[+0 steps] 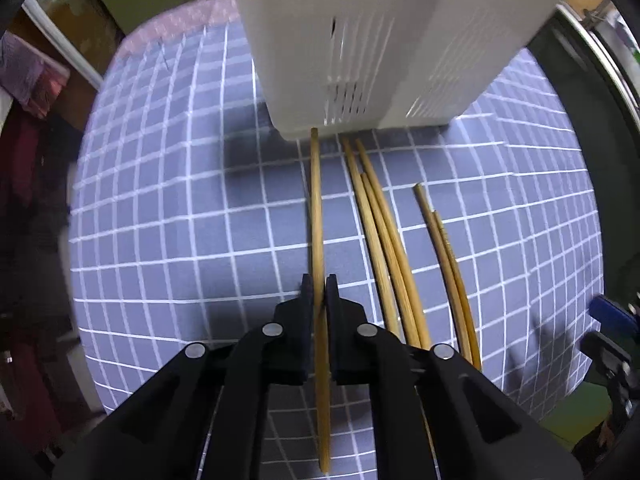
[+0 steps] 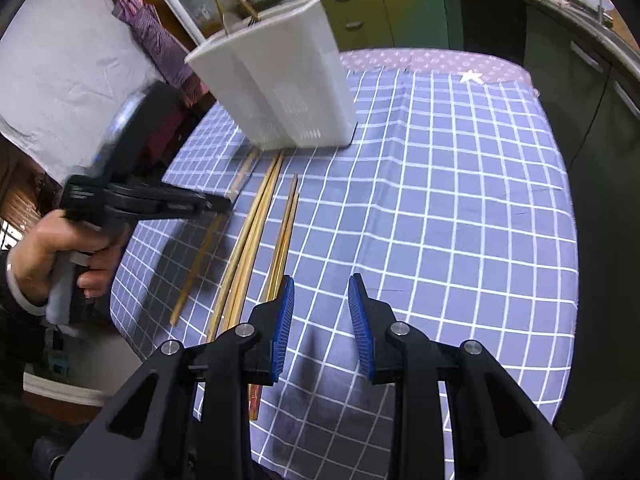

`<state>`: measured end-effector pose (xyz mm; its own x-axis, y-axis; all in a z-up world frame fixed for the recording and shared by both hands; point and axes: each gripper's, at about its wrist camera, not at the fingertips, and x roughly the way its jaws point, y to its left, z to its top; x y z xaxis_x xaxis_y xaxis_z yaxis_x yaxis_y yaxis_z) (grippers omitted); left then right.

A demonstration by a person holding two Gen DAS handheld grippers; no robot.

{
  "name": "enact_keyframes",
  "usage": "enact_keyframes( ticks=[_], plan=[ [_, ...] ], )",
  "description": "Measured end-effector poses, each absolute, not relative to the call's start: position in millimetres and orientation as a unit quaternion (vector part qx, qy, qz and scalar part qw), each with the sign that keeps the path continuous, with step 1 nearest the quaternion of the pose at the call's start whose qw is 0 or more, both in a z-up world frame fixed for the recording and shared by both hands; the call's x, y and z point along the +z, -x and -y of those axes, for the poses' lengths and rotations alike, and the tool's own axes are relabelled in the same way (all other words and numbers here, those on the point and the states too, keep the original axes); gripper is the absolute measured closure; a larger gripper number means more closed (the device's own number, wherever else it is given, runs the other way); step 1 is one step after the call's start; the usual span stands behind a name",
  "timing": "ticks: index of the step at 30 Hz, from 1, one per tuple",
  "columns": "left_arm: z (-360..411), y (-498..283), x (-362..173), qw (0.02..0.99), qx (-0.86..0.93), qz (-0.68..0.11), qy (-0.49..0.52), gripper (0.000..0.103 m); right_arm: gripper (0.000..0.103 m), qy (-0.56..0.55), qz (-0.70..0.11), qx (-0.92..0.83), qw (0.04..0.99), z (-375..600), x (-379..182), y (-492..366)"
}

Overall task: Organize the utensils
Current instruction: 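Grasp another wooden chopstick with the left tool and lift it upright, then grasp a wooden chopstick with the right tool and lift it upright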

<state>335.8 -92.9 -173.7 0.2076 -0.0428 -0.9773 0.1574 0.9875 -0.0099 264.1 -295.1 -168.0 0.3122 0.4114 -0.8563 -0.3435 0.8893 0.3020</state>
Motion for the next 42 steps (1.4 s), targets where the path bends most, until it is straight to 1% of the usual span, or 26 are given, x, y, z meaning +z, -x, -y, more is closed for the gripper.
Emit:
enact_keyframes(
  ticks=[7,9,11,12,15,32,36,42],
  plan=[
    [84.6,-300.9,-125.0,0.82,-0.095,-0.562,-0.048,0.097,0.075,0.004,-0.581,0.254,0.773,251.3,-187.7,-287.8],
    [76.9,-291.4,-114.5,0.828,-0.1,-0.549,-0.046,0.097,0.077,0.016,-0.595,0.255,0.763,238.6,-194.5,-295.8],
    [69.7,-284.7,-107.0,0.833,-0.106,-0.542,-0.04,0.097,0.081,0.03,-0.604,0.249,0.756,228.6,-200.2,-302.2],
    [66.1,-281.9,-103.2,0.835,-0.109,-0.538,-0.037,0.097,0.081,0.036,-0.607,0.245,0.756,226.7,-202.8,-305.2],
    [62.0,-273.3,-96.5,0.842,-0.114,-0.526,-0.037,0.097,0.084,0.053,-0.615,0.229,0.752,218.5,-209.7,-313.6],
    [50.4,-258.7,-82.7,0.851,-0.137,-0.506,-0.035,0.097,0.084,0.09,-0.643,0.193,0.736,186.9,-232.4,-329.2],
    [49.8,-257.7,-80.9,0.853,-0.138,-0.503,-0.037,0.097,0.084,0.114,-0.641,0.187,0.736,173.2,-234.7,-325.8],
    [48.0,-254.0,-78.5,0.855,-0.14,-0.498,-0.042,0.097,0.093,0.13,-0.635,0.172,0.742,166.3,-234.7,-322.4]
  ],
)
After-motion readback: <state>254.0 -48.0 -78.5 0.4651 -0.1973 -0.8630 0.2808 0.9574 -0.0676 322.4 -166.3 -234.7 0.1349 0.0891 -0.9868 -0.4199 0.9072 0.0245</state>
